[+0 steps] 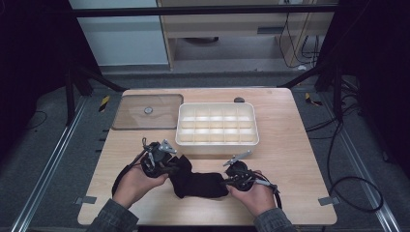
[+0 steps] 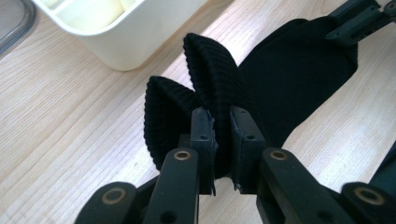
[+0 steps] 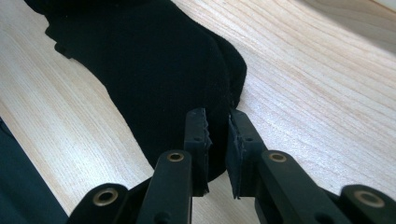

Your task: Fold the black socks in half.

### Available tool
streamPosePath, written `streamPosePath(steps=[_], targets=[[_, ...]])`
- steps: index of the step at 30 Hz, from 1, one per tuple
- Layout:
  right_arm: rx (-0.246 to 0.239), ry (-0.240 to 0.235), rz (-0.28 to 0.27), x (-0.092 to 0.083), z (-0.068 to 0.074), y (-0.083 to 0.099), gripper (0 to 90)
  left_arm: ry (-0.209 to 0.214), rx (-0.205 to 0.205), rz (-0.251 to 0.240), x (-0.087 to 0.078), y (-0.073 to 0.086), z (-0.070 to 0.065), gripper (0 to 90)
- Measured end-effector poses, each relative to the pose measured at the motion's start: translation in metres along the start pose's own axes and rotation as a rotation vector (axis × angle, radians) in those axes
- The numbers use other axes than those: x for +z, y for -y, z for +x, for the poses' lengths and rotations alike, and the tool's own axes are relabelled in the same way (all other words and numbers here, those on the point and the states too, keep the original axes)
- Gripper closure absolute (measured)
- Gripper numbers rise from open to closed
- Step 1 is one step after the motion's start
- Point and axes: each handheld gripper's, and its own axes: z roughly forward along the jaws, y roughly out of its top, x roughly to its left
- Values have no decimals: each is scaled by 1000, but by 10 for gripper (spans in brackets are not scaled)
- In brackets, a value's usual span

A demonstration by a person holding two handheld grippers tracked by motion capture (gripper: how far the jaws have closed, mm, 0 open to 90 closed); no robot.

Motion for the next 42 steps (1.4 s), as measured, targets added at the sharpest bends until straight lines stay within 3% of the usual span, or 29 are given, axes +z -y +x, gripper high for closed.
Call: streamPosePath(steps=[27,34,42], targets=[[30,-16,-11,5,-6,5,797,82,123,13,25,-33,-54,811],[39,-22,-12,6,-8,6,797,89,137,14,31,-38,-61,811],[37,-24,-13,6,-7,6,795,75,156,61,43,-40,-66,811]])
